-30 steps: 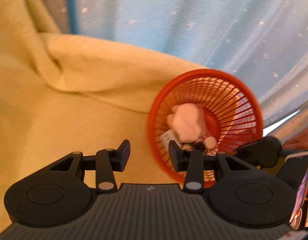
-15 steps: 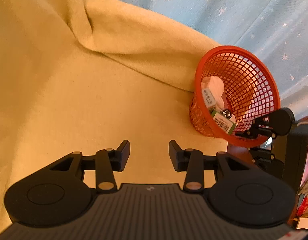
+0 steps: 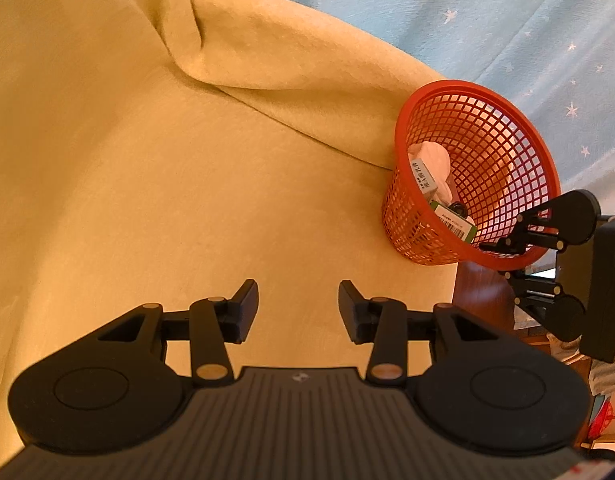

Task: Organize objects
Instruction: 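Withdraw the open left tool from the wastebasket, then lower the wastebasket toward the floor with the right tool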

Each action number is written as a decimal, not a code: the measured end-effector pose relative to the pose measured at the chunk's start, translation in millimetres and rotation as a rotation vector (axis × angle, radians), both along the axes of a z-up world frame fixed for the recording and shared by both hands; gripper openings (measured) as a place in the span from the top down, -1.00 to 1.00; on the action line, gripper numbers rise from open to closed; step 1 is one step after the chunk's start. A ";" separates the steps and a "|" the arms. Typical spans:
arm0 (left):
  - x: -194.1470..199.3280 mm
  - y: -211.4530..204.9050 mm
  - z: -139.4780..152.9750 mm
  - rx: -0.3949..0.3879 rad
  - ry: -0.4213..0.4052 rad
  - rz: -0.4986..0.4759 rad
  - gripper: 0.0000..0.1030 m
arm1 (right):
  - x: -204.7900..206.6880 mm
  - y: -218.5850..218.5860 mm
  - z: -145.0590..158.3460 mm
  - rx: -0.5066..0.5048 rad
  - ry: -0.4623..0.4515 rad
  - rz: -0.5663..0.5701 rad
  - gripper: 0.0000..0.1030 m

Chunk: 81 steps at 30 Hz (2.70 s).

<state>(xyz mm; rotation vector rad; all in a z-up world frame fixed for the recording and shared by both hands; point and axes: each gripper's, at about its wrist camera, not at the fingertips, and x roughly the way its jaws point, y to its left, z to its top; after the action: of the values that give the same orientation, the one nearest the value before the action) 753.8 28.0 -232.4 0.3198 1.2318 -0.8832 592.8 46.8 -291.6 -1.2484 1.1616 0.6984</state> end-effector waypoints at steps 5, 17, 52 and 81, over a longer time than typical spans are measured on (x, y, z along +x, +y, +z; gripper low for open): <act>-6.4 7.7 0.6 0.022 -0.014 0.029 0.24 | -7.2 11.8 4.8 0.026 0.001 0.008 0.91; -28.0 52.0 20.9 0.044 -0.041 0.086 0.10 | -39.9 57.1 25.9 0.080 -0.010 0.066 0.90; -200.3 23.7 32.3 0.067 -0.144 0.240 -0.97 | -176.3 -2.2 69.5 0.157 -0.059 0.113 0.88; -394.4 -63.9 -39.5 0.052 -0.112 0.351 -0.97 | -308.6 -161.5 -8.4 0.094 -0.042 0.193 0.88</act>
<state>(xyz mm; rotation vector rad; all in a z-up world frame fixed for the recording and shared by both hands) 359.4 -35.9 -271.9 0.1835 1.1634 -0.5249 284.2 -114.8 -300.0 -1.2996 0.9712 0.8564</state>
